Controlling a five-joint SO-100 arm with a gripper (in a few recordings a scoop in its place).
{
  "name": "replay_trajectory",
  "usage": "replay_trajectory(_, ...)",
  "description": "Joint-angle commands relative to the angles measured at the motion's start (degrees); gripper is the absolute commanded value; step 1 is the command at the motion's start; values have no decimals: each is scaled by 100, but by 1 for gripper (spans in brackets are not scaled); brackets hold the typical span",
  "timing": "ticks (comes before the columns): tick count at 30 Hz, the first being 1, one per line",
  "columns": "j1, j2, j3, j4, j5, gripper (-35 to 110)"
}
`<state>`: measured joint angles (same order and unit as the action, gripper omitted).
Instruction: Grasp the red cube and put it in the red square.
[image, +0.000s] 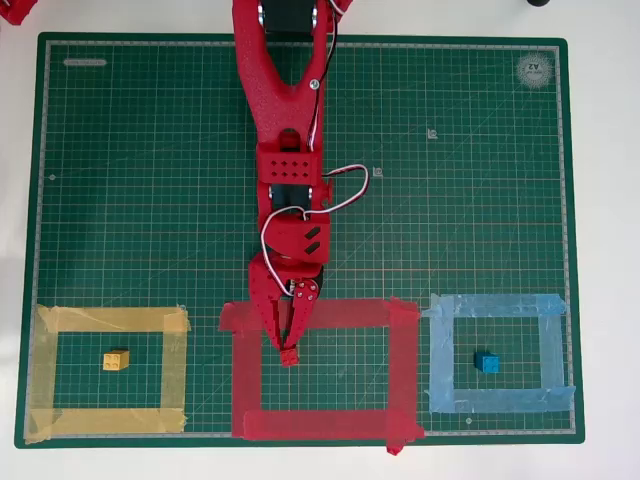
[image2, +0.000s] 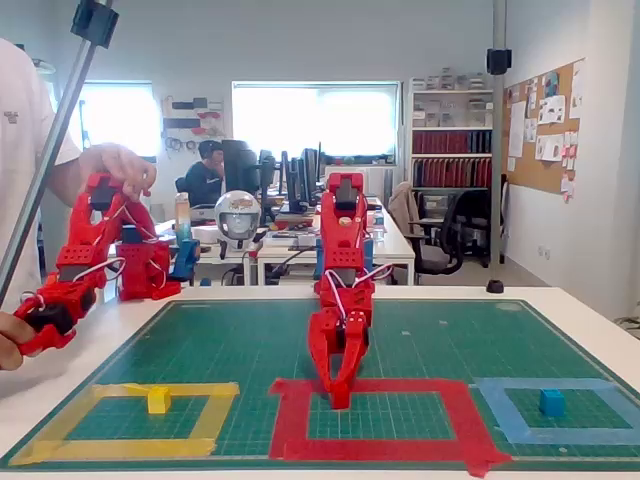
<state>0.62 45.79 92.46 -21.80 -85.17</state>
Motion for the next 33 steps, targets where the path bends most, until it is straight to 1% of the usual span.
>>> replay_trajectory(1,-79,105,-132,-483,0,-1)
replay_trajectory(27,-483,105,149,-615,26,-1)
replay_trajectory(30,-501,536,483,-615,53,-1)
replay_trajectory(33,-580,1441,1239,-571,167,-1)
